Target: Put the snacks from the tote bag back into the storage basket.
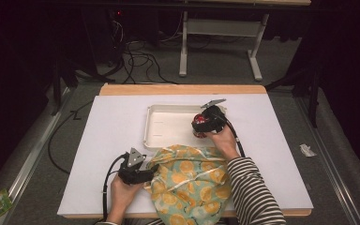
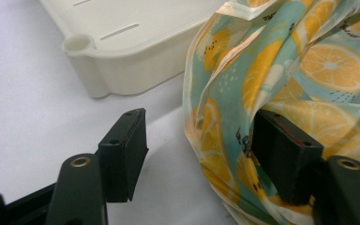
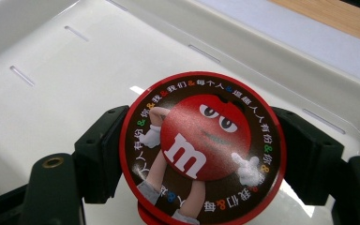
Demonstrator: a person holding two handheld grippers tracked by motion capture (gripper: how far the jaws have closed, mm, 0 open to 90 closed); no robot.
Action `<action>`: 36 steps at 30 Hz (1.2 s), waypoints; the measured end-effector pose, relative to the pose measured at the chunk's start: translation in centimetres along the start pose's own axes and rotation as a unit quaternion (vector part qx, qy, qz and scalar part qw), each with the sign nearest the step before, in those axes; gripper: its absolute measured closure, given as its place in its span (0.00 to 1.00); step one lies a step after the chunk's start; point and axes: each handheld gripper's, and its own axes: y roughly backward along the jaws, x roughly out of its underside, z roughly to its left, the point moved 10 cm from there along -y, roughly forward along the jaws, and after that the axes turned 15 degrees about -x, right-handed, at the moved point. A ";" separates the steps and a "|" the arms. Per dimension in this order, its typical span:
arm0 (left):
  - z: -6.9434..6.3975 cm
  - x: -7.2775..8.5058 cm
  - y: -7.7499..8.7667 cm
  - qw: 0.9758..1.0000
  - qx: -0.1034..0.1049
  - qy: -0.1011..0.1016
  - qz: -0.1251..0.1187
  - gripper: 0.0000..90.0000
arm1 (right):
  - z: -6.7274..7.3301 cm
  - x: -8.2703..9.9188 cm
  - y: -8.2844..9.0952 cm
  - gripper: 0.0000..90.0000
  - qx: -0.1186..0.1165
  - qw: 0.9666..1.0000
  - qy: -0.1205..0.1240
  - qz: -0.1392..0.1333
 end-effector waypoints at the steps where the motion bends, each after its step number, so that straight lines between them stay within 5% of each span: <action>1: 0.0 0.0 0.0 1.000 0.000 0.000 0.000 0.40 | 0.0 0.0 0.0 0.29 -0.001 1.000 0.000 -0.001; 8: 0.0 0.0 0.0 1.000 0.000 -0.001 0.000 0.40 | 0.1 -0.3 0.7 0.22 -0.009 1.000 -0.002 -0.015; 17: 0.0 0.0 0.0 1.000 0.000 -0.003 0.000 0.40 | 0.5 0.7 1.3 0.23 -0.005 1.000 -0.002 -0.001; 27: -0.1 0.0 0.1 1.000 0.002 -0.004 -0.002 0.40 | 0.3 2.5 0.4 0.29 0.011 1.000 -0.008 0.028; 36: -0.1 0.0 0.1 1.000 0.003 -0.004 -0.003 0.40 | -0.1 2.4 -0.3 0.29 0.016 0.999 -0.012 0.029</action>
